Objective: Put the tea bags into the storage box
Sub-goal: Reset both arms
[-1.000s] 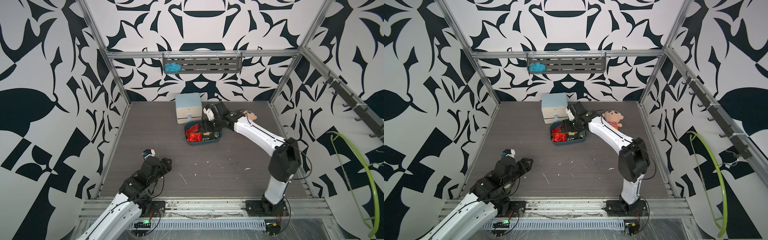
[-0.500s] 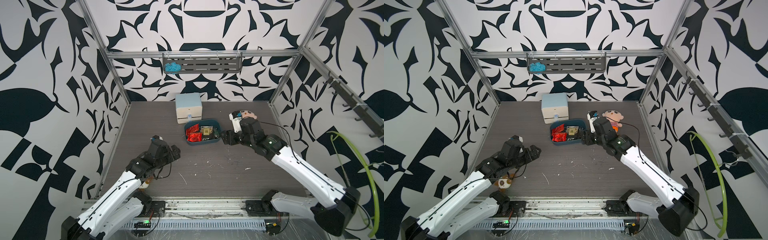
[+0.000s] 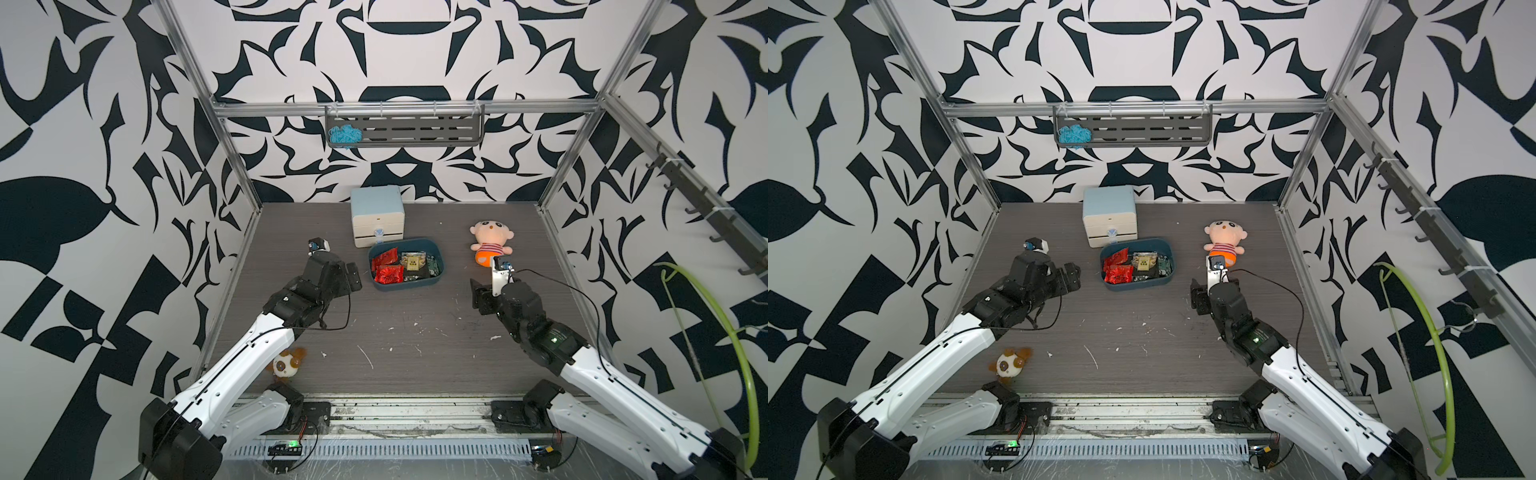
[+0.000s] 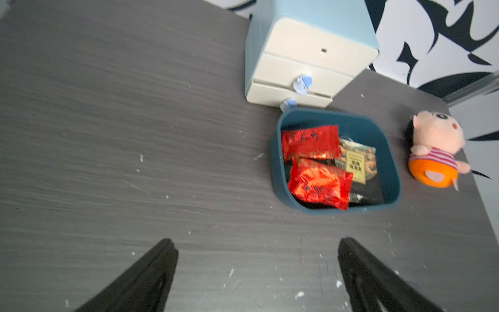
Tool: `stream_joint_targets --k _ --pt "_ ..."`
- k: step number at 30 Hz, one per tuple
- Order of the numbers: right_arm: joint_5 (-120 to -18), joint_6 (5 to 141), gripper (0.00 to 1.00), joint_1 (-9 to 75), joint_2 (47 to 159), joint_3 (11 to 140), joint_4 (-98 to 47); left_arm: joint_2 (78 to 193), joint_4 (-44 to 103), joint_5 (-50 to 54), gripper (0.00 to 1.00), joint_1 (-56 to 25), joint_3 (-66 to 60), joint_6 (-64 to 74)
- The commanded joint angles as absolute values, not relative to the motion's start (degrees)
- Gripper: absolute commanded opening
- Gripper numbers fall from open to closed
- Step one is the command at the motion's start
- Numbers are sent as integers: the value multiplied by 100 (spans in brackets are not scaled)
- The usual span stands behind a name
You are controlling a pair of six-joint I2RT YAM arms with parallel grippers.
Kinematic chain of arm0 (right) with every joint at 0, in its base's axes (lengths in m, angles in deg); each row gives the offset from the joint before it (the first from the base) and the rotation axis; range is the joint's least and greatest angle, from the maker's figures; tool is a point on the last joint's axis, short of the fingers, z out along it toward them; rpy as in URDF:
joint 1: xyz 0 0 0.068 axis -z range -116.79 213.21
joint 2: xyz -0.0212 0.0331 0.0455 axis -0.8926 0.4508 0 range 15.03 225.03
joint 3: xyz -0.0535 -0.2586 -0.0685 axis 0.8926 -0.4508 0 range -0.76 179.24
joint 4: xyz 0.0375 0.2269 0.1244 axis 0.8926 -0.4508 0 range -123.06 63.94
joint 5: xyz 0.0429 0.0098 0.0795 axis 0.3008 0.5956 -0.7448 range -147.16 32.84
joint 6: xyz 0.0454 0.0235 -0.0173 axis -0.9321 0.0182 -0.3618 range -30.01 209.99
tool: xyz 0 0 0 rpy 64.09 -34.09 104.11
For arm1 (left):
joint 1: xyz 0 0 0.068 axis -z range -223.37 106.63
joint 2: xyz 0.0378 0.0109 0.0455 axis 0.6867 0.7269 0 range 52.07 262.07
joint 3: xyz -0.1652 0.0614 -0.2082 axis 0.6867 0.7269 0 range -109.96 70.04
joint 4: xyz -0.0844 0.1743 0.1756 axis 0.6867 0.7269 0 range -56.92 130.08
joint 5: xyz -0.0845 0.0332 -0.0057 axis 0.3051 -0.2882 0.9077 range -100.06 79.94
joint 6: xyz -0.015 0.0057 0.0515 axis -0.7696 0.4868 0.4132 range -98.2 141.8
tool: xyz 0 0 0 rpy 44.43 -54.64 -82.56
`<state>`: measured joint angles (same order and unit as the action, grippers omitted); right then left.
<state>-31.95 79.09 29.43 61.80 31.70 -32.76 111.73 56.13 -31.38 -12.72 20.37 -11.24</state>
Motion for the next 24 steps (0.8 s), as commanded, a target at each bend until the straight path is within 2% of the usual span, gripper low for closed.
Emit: stream_joint_targets --k 1,5,11,16,20,24 --pt "-2444 8189 76 3062 6490 2975 -2156 11225 4650 -4362 100 -1412 2336 -334" --pt "-2662 8423 77 3334 6952 2631 -1349 11482 4114 -4537 100 -1885 2526 191" --pt "-2562 8786 79 3880 7769 2303 -362 12054 3970 -4412 100 -2472 2624 33" --pt "-2383 8855 81 3935 7985 2446 -418 12802 4042 -4917 100 -2506 2479 -13" --pt "-1959 9215 81 4018 7937 2118 -128 12863 3369 -5243 100 -2591 2849 176" --pt "-2394 9013 82 4359 8059 2024 -31 12702 3050 -4589 100 -3060 3147 196"
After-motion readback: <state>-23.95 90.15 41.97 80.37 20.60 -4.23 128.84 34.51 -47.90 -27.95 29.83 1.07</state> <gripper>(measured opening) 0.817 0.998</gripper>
